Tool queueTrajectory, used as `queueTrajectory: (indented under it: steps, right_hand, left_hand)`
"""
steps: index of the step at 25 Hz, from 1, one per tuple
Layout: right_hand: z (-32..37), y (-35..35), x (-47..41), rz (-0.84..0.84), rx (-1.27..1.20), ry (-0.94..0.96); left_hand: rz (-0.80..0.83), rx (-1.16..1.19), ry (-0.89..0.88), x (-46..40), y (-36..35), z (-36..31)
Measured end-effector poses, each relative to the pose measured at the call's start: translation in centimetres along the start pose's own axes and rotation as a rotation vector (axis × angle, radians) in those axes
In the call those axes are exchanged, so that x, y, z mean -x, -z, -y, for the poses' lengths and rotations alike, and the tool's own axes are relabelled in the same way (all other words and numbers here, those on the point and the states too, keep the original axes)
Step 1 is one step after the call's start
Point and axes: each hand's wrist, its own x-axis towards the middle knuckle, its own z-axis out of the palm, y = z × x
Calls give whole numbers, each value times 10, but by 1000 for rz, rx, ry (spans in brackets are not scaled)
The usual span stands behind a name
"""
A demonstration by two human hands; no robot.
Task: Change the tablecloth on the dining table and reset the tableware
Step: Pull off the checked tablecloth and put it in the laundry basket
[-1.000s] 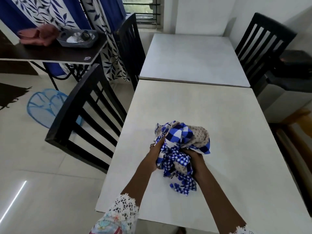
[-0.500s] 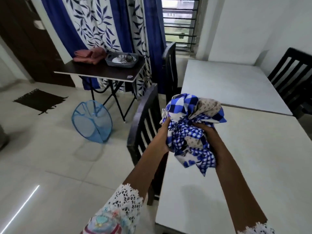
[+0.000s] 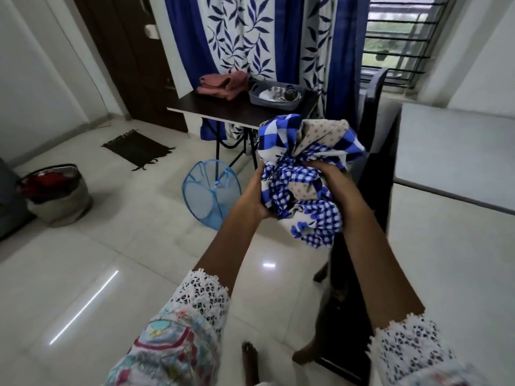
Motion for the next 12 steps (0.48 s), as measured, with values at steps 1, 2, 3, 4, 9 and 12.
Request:
queueTrajectory:
  steps: [1, 2, 3, 4, 9, 12]
  right_hand:
    - [-8, -20, -24, 21, 10, -60]
    - [-15, -35, -44, 22, 13, -104]
    - [-23, -51, -67, 19, 8, -128]
    - [-29, -69, -93, -2, 7, -141]
    - [-56, -161, -208, -22, -34, -277]
    - [-82, -214, -276, -43, -28, -401]
  left_hand:
    - [1, 18, 17, -13, 17, -13]
    - [-21, 28, 43, -27, 34, -21]
    - [-40, 40, 75, -42, 49, -33]
    - [-64, 54, 100, -61, 66, -48]
    - [-111, 89, 112, -144, 148, -118]
    - [-79, 103, 77, -190, 194, -158]
